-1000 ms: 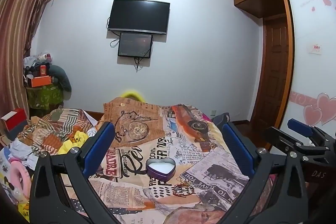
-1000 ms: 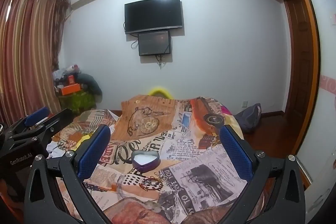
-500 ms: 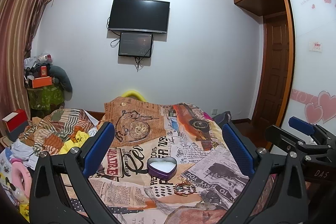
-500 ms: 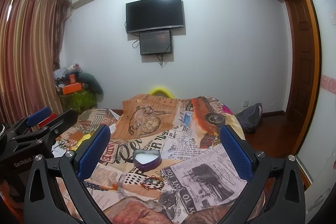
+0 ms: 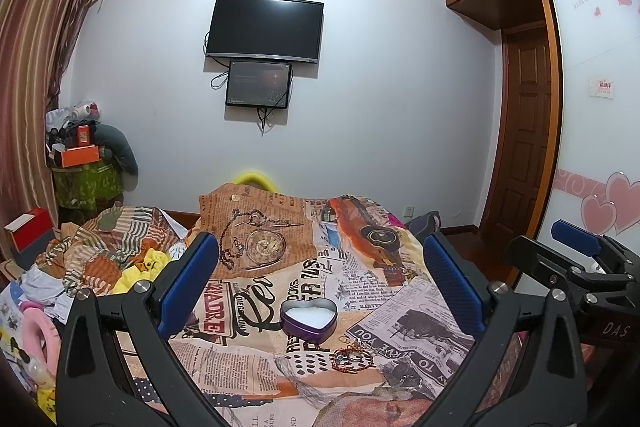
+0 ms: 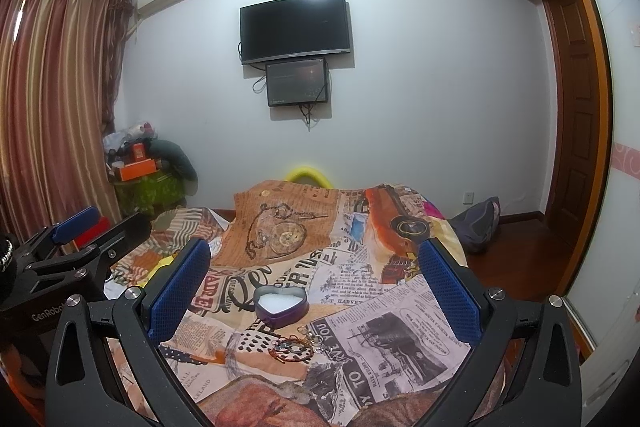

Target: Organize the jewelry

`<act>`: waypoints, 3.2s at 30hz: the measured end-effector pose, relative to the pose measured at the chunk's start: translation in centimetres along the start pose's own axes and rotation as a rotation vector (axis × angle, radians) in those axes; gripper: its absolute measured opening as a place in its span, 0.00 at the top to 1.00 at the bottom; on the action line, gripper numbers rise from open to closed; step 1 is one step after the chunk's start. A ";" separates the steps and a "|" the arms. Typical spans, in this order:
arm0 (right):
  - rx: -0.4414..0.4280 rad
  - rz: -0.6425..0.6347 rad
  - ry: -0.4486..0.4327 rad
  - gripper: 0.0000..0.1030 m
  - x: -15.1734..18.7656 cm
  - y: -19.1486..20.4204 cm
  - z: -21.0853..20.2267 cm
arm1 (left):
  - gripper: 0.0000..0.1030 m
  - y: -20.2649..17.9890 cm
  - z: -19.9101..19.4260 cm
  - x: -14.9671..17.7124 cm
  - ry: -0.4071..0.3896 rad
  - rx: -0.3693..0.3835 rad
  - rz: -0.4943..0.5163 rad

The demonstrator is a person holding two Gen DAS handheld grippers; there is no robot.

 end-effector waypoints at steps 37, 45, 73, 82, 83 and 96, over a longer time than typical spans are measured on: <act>-0.004 0.003 0.007 0.00 -0.1 0.0 0.1 | 0.00 -0.1 0.5 0.2 0.020 0.006 0.002; -0.005 0.015 0.032 0.00 0.2 -0.8 1.5 | 0.00 -0.2 2.0 0.3 0.051 0.011 0.007; 0.066 0.012 0.455 0.00 9.4 -7.3 13.2 | 0.14 1.6 17.8 11.9 0.588 0.058 0.040; 0.004 -0.029 0.563 0.03 12.2 -6.5 15.7 | 0.30 -0.4 20.0 15.1 0.726 0.135 0.117; -0.008 -0.032 0.573 0.06 12.4 -6.3 15.9 | 0.33 -0.7 20.1 15.3 0.734 0.143 0.122; -0.167 -0.065 0.694 0.56 14.4 -4.2 18.2 | 0.74 -3.8 21.2 17.7 0.864 0.303 0.170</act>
Point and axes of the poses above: each gripper's, at about its wrist camera, not at the fingertips, and z roughly the way its jaws point, y to its left, x to its underside, the point moved 6 cm from there along z, roughly the way its jaws point, and after that the axes turned 5 degrees about y, right-handed, at the moved point
